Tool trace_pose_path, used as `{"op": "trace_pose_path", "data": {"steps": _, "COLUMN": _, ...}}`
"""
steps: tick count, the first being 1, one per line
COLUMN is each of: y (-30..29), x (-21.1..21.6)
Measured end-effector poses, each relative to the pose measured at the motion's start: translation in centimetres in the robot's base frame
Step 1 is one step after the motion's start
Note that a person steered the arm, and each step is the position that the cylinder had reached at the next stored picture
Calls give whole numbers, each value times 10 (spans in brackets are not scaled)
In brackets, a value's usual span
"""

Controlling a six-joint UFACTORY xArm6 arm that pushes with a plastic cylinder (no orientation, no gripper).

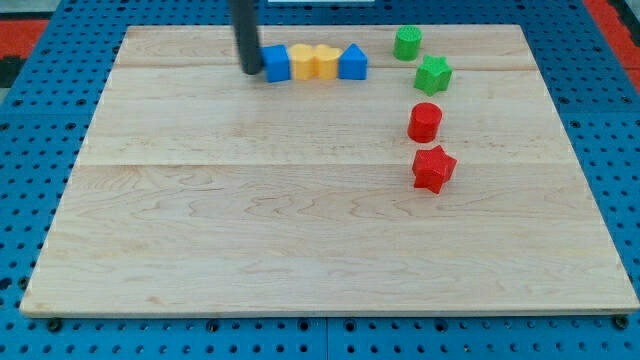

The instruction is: Push the yellow heart and green circle closer to the blue triangle

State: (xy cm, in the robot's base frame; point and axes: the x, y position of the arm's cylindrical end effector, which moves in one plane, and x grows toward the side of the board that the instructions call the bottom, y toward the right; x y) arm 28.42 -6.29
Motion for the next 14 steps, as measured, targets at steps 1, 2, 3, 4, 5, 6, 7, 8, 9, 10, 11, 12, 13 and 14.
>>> {"op": "trace_pose_path", "data": {"steps": 1, "y": 77, "x": 1}}
{"op": "trace_pose_path", "data": {"steps": 2, "y": 113, "x": 10}}
{"op": "trace_pose_path", "data": {"steps": 3, "y": 99, "x": 20}}
{"op": "trace_pose_path", "data": {"steps": 4, "y": 50, "x": -12}}
{"op": "trace_pose_path", "data": {"steps": 5, "y": 60, "x": -80}}
{"op": "trace_pose_path", "data": {"steps": 6, "y": 83, "x": -92}}
{"op": "trace_pose_path", "data": {"steps": 7, "y": 112, "x": -91}}
{"op": "trace_pose_path", "data": {"steps": 8, "y": 187, "x": -92}}
{"op": "trace_pose_path", "data": {"steps": 9, "y": 214, "x": -92}}
{"op": "trace_pose_path", "data": {"steps": 10, "y": 221, "x": -93}}
{"op": "trace_pose_path", "data": {"steps": 11, "y": 278, "x": -85}}
{"op": "trace_pose_path", "data": {"steps": 12, "y": 298, "x": -78}}
{"op": "trace_pose_path", "data": {"steps": 13, "y": 286, "x": -64}}
{"op": "trace_pose_path", "data": {"steps": 14, "y": 227, "x": -42}}
